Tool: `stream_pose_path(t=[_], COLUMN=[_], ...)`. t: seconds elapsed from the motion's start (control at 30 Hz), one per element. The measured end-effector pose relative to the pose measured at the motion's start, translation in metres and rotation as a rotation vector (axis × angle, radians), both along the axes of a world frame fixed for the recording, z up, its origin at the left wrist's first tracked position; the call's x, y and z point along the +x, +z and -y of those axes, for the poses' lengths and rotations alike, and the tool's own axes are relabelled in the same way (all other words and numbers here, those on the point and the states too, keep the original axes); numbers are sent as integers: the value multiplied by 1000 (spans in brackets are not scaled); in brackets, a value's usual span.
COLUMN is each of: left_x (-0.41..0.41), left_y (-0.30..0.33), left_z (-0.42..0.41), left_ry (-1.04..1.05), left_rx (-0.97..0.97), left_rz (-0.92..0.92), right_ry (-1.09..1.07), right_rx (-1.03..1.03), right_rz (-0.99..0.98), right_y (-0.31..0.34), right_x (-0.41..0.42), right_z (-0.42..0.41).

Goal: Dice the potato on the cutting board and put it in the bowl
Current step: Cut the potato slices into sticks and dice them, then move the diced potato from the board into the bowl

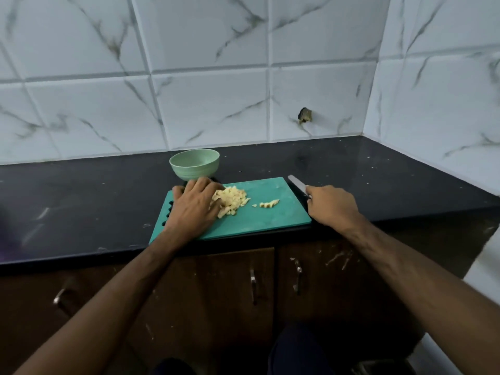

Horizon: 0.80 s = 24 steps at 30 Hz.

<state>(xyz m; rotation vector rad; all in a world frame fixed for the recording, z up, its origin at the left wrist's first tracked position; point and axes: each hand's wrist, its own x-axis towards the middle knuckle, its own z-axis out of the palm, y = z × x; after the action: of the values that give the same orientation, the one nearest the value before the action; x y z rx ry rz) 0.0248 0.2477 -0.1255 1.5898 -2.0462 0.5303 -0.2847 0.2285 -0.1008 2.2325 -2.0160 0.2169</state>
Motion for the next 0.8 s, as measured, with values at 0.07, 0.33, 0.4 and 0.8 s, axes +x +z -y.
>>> stream_pose_path(t=[0.07, 0.33, 0.4, 0.8], left_x=[22, 39, 39, 50], left_y=[-2, -7, -7, 4], left_z=[-10, -18, -19, -6], left_ry=[50, 114, 97, -1], left_rx=[35, 243, 273, 512], left_rz=[-43, -166, -196, 24], right_ry=[-14, 29, 34, 360], right_rx=[-16, -60, -140, 62], right_rz=[-11, 15, 15, 378], right_y=[-6, -6, -6, -10], right_x=[3, 7, 6, 93], right_z=[6, 13, 12, 26])
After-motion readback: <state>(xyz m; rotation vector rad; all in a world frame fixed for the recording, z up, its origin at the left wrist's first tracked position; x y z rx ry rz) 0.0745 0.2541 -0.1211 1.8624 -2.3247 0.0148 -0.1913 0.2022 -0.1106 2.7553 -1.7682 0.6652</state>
